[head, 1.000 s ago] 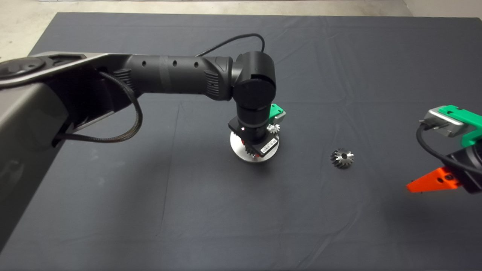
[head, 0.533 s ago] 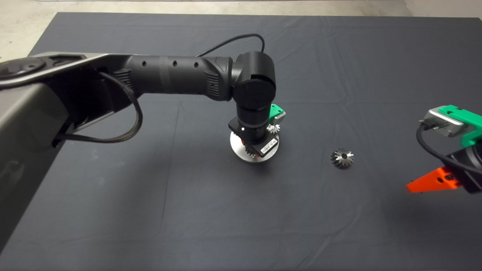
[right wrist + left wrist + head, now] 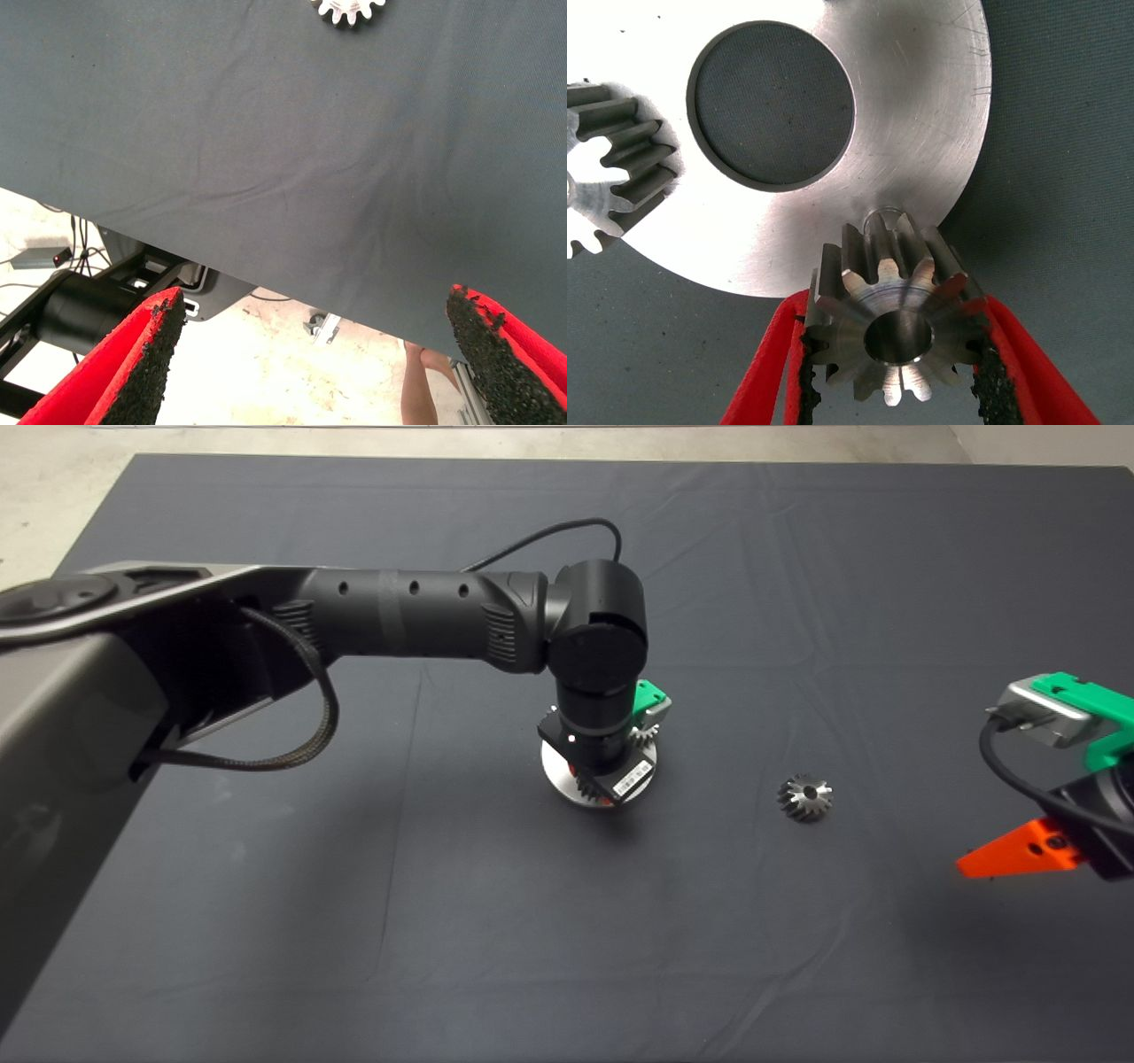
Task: Remove an incorrectly installed larger gear and replace it with the correct smaller gear
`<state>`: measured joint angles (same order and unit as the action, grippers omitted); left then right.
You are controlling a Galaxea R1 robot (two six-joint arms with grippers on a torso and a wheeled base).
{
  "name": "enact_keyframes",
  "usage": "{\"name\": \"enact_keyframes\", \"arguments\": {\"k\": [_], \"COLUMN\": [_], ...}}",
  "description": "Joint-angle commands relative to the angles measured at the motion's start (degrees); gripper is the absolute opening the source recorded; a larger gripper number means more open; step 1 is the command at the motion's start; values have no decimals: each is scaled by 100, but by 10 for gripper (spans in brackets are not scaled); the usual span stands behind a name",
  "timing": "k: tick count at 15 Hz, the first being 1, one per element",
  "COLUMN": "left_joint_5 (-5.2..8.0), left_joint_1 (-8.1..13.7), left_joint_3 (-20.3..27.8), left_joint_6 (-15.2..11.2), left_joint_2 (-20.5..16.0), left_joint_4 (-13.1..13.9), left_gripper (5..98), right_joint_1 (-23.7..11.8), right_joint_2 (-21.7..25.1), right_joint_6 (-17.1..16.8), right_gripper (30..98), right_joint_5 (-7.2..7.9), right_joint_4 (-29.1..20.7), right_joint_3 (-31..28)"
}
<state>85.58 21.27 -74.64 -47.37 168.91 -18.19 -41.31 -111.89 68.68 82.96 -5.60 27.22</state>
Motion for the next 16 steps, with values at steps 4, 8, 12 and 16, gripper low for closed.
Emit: {"name": "enact_keyframes", "arguments": {"k": [4, 8, 12, 16], "left_joint_5": [-305, -282, -243, -233], "left_joint_1": [141, 114, 97, 97], "left_joint_3": [-5, 4, 74, 4], "left_joint_6": [-35, -35, -35, 8], "left_joint_2": [42, 42, 42, 42], "left_joint_4": [79, 70, 61, 8], "left_gripper": [347, 347, 347, 347], "right_joint_1": [-132, -132, -132, -132], "right_joint_2": [178, 180, 171, 162], "right_joint_6": [31, 31, 31, 31], "right_gripper": [781, 781, 781, 781], "right_joint_5": [1, -8, -8, -8], "right_joint_4": [-205, -205, -205, -205], "right_joint_3": [-17, -17, -17, -17]}}
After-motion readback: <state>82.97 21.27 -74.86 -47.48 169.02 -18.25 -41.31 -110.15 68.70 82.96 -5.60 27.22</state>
